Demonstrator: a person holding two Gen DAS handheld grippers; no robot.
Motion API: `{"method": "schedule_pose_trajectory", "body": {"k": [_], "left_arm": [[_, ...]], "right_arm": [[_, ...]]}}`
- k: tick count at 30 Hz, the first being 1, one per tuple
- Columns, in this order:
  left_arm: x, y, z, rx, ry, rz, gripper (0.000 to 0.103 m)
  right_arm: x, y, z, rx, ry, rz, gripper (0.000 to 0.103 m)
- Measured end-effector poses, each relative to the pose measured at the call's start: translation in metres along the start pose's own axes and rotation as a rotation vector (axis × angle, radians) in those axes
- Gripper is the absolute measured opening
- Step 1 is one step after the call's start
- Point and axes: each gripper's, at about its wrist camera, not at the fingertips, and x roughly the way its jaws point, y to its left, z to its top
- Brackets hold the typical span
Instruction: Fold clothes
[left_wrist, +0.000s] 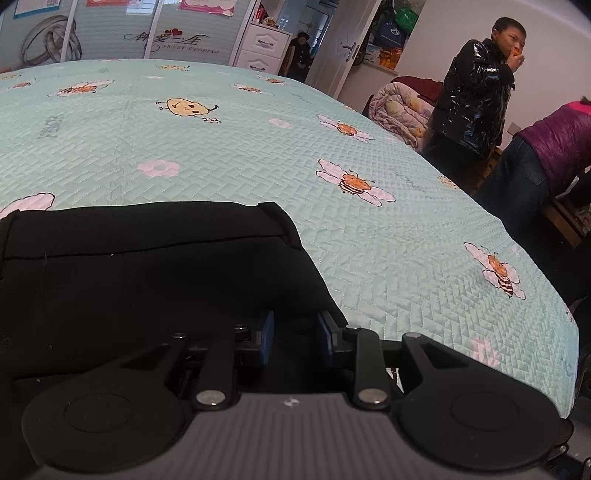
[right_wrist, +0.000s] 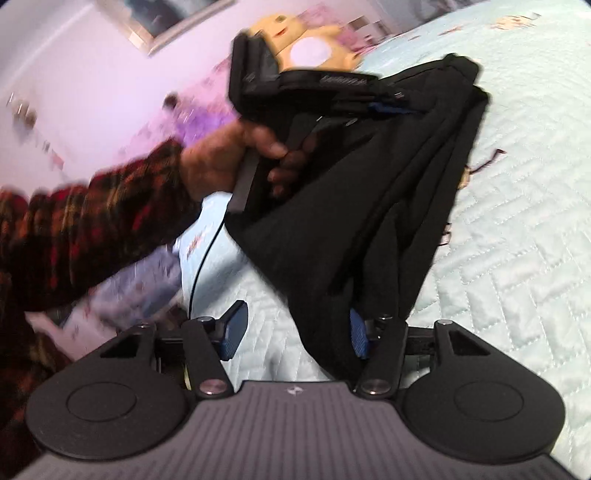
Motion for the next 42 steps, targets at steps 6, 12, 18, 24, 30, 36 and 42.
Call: {"method": "schedule_pose_trajectory", "body": {"k": [6, 12, 18, 24, 30, 36, 42], "left_arm": [[-0.002, -0.001, -0.006, 0.012, -0.033, 0.007, 0.032], [-0.003, -0.003, -0.006, 0.017, -0.041, 0.019, 0.032], [-0.002, 0.000, -0.007, 0.005, -0.047, -0.002, 0.032], [-0.003, -0.001, -0.008, 0.023, -0.059, 0.005, 0.032], [-0.005, -0.003, -0.012, 0.054, -0.079, 0.013, 0.032], [-0.006, -0.003, -0.014, 0.065, -0.094, 0.015, 0.032], [-0.007, 0.000, -0.015, 0.051, -0.099, -0.001, 0.032]], "right_arm": [[-0.032, 0.005, -0.012, 0.079, -0.108, -0.040, 0.058], [0.003, 0.009, 0.016, -0.027, -0.025, -0.071, 0.058], [0.001, -0.035, -0.016, 0.226, -0.095, 0.012, 0.023], [0.001, -0.027, -0.018, 0.315, -0.147, -0.034, 0.023], [-0.015, 0.001, -0.005, 0.208, -0.140, -0.109, 0.045], [-0.031, 0.025, 0.030, 0.217, -0.199, 0.026, 0.048], [0.024, -0.022, 0.015, 0.442, -0.168, 0.062, 0.000]]}}
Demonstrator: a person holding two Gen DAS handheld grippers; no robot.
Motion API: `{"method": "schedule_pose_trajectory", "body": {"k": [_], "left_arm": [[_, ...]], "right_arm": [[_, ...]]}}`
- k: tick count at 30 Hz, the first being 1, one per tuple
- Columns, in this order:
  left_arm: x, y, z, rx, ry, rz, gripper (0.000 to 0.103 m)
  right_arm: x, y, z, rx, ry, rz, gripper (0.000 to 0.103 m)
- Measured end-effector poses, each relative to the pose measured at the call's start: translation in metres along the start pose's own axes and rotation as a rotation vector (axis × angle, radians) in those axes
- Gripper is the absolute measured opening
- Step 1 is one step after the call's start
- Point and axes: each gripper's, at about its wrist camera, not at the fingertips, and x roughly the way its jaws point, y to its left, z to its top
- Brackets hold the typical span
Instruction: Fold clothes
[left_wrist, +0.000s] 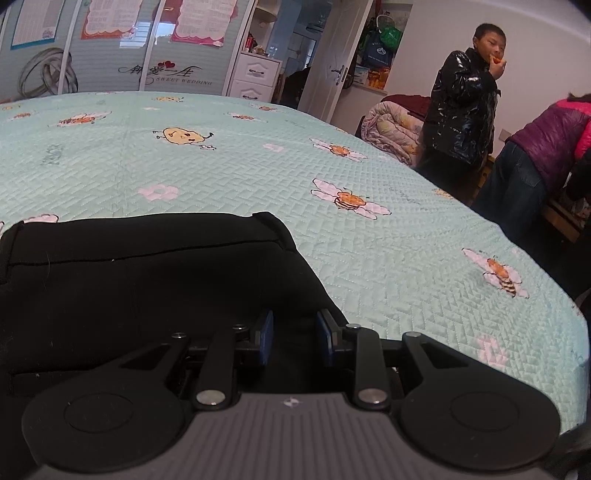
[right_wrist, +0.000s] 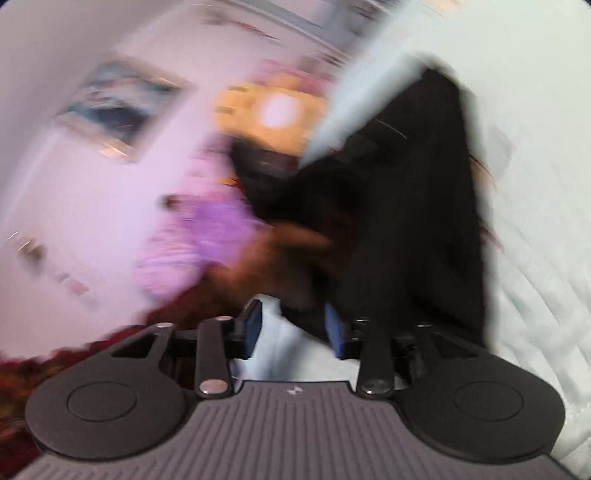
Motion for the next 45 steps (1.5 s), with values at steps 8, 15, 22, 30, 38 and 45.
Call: {"method": "schedule_pose_trajectory", "body": {"k": [8, 15, 22, 30, 38, 45], "left_arm": [[-0.002, -0.009, 0.001, 0.016, -0.004, 0.033, 0.032], [-0.038, -0.026, 0.008, 0.006, -0.040, 0.123, 0.037], [-0.156, -0.001, -0.018, -0.409, 0.076, 0.298, 0.080], [-0.218, 0.002, -0.043, -0.507, 0.360, 0.376, 0.090], [-0.203, -0.030, -0.010, -0.287, 0.503, 0.537, 0.096], [-0.187, -0.059, 0.028, -0.086, 0.486, 0.738, 0.096]], "right_arm": [[-0.026, -0.005, -0.004, 0.082, -0.098, -0.042, 0.006], [0.012, -0.002, 0.011, 0.105, -0.122, -0.156, 0.000], [0.002, 0.028, -0.001, 0.051, -0.239, -0.324, 0.022], [0.045, 0.124, 0.024, -0.181, -0.118, -0.656, 0.076], [0.089, 0.192, 0.039, -0.283, 0.066, -0.859, 0.081], [0.100, 0.218, 0.041, -0.317, 0.110, -0.927, 0.081]]}}
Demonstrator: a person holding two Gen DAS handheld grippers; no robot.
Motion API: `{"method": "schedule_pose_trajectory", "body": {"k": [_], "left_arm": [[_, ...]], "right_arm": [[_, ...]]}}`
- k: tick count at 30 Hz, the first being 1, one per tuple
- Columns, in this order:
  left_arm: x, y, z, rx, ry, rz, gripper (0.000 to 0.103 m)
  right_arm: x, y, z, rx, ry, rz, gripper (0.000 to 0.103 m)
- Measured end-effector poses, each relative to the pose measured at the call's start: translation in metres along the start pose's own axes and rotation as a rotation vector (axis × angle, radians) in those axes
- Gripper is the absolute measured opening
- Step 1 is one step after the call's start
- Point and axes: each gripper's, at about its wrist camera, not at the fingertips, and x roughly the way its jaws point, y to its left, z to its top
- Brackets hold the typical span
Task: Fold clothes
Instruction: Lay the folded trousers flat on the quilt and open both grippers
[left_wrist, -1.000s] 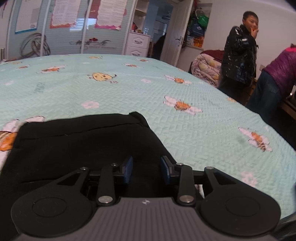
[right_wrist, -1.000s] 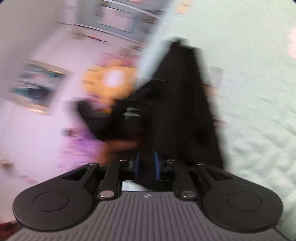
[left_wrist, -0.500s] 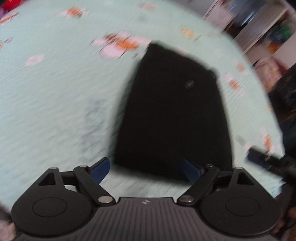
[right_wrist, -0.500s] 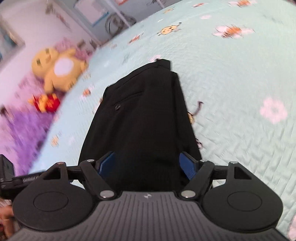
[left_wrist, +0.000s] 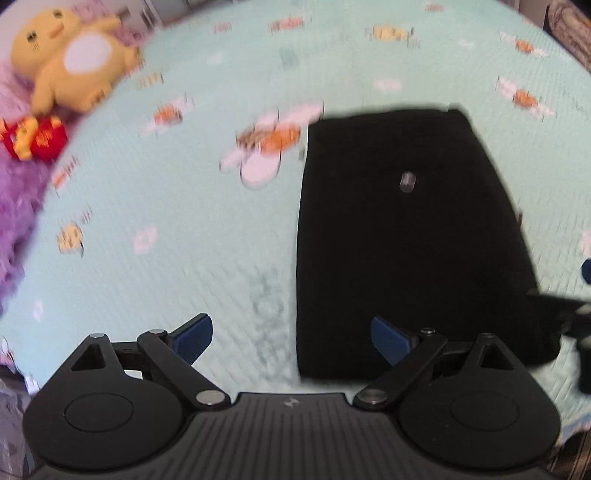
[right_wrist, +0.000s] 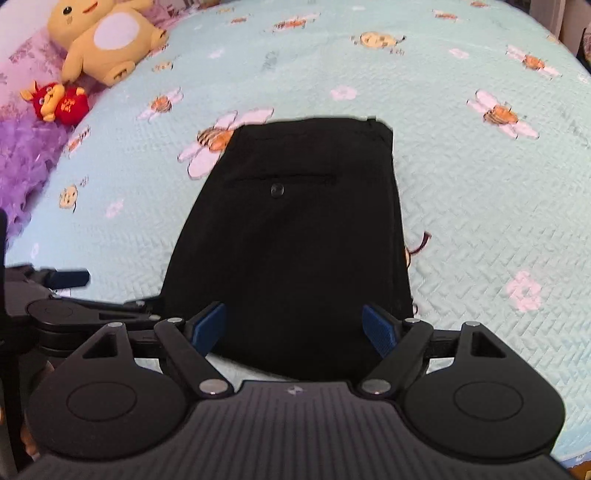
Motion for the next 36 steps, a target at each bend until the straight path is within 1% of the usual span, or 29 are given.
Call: {"method": "schedule_pose_trajectory", "body": {"k": [1, 4, 7, 10, 13, 20, 28, 36], "left_arm": [[-0.001, 0.001, 0.001, -0.020, -0.001, -0.021, 0.096], [0.004, 0.008, -0.001, -0.103, 0.038, -0.111, 0.096], [0.010, 0.014, -0.009, -0.172, 0.083, -0.168, 0.096], [0.010, 0.012, -0.014, -0.174, 0.102, -0.143, 0.096], [0.004, 0.011, -0.015, -0.159, 0.091, -0.124, 0.096], [-0.003, 0.013, -0.012, -0.164, 0.065, -0.123, 0.096], [-0.003, 0.012, -0.012, -0.160, 0.066, -0.123, 0.096], [-0.014, 0.009, -0.017, -0.142, 0.035, -0.111, 0.096]], "right_arm": [[-0.002, 0.002, 0.001, -0.010, -0.010, -0.016, 0.081], [-0.004, 0.004, 0.002, -0.015, -0.019, -0.032, 0.081], [-0.003, 0.003, 0.003, -0.006, -0.022, -0.032, 0.081], [-0.005, 0.004, 0.001, -0.005, -0.040, -0.041, 0.081], [-0.007, 0.006, 0.000, -0.013, -0.059, -0.049, 0.081], [-0.011, 0.015, -0.001, -0.043, -0.078, -0.071, 0.081], [-0.015, 0.018, -0.003, -0.050, -0.088, -0.079, 0.081], [-0.021, 0.021, -0.008, -0.072, -0.102, -0.107, 0.081]]}}
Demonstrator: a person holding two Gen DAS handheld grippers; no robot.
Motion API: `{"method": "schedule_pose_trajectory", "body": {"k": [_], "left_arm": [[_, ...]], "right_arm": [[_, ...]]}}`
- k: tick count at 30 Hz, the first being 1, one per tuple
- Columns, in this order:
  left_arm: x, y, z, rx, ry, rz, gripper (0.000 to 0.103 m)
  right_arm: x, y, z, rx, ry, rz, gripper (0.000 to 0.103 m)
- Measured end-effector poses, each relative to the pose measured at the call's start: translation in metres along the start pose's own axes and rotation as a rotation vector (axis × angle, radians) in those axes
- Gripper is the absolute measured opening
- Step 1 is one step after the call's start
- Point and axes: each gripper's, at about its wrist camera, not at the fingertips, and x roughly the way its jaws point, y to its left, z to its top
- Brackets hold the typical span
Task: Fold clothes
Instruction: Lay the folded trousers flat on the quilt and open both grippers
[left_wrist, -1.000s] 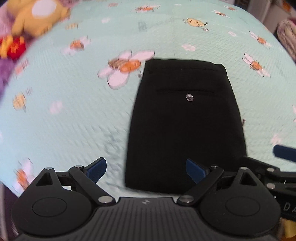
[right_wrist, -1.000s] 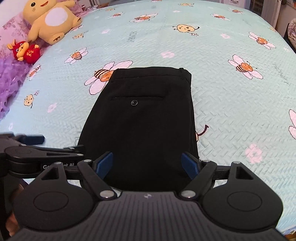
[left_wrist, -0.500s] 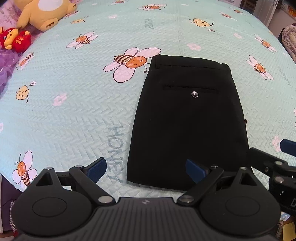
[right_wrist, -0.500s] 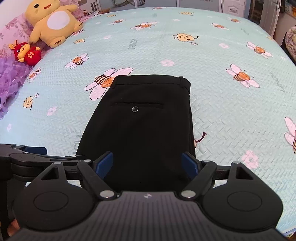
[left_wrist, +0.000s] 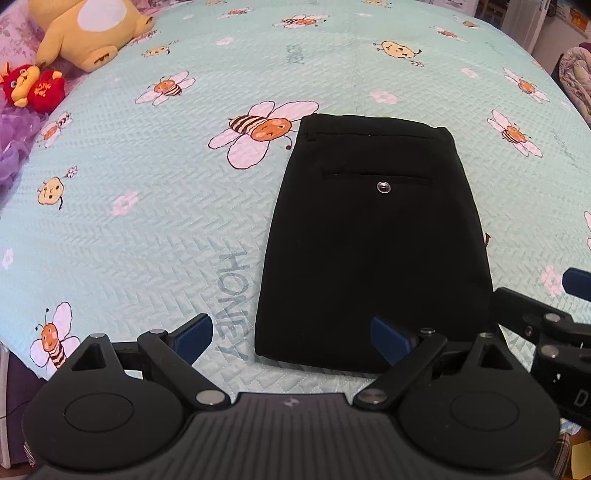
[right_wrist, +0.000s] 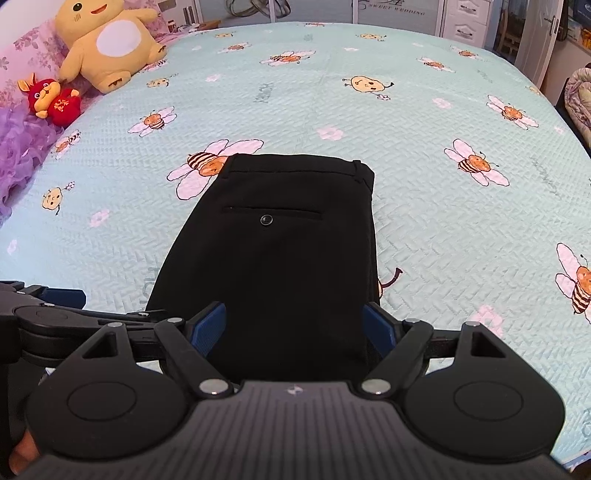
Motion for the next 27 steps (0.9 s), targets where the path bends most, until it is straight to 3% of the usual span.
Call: {"method": "schedule_pose_trajectory", "body": {"k": [27], "left_arm": [[-0.026, -0.007, -0.016, 0.047, -0.058, 0.030, 0.096]], "right_arm": [[-0.026, 0.005, -0.011, -0.016, -0.042, -0.033, 0.081]]}}
